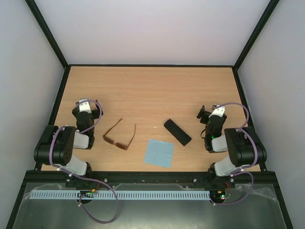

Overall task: Organize the sunglasses
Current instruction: Pick up the sunglasses case from the center of the board.

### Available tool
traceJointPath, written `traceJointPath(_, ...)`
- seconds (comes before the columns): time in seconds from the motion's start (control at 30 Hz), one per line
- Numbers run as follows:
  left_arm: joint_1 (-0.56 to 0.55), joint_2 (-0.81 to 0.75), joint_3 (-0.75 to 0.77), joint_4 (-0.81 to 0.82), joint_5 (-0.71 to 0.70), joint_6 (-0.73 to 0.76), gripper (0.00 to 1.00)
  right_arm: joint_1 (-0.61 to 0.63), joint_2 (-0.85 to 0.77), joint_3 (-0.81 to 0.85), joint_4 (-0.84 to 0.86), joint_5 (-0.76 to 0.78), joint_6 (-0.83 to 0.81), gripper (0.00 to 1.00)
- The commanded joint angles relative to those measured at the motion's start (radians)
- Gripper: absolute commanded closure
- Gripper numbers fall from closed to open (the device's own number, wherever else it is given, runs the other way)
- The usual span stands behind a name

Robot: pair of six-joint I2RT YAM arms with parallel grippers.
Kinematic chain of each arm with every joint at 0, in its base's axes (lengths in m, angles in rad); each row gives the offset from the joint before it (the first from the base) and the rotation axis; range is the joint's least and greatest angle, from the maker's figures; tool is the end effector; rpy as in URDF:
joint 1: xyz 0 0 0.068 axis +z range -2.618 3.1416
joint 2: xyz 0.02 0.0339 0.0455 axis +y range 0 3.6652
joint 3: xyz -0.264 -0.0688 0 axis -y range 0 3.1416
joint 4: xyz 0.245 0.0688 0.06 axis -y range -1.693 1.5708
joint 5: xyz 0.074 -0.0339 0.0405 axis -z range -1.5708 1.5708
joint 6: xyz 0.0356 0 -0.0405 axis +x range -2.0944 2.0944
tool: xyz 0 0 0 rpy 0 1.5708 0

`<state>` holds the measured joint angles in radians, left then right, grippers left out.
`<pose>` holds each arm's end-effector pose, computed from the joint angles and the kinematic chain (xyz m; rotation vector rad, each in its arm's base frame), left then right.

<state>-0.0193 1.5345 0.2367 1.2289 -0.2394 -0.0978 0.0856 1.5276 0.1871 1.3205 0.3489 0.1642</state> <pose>0.2427 0.0038 0.1501 -0.2466 1.6201 0.1066 0.2306 0.0076 0.1503 0.3321 1.5551 -0.0827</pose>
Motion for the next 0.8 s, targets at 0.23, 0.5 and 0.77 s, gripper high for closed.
traceJointPath(0.23,-0.002,-0.002,0.000,0.058,-0.003,0.005,0.00,0.002,0.008,0.012,0.012,0.021,0.003,0.01)
traceJointPath(0.5,-0.019,-0.013,0.009,0.045,-0.033,0.018,0.00,0.003,0.002,0.002,0.031,0.014,-0.001,0.01)
traceJointPath(0.77,-0.043,-0.301,0.259,-0.522,-0.062,-0.085,0.00,0.006,-0.395,0.184,-0.613,-0.033,0.066,0.02)
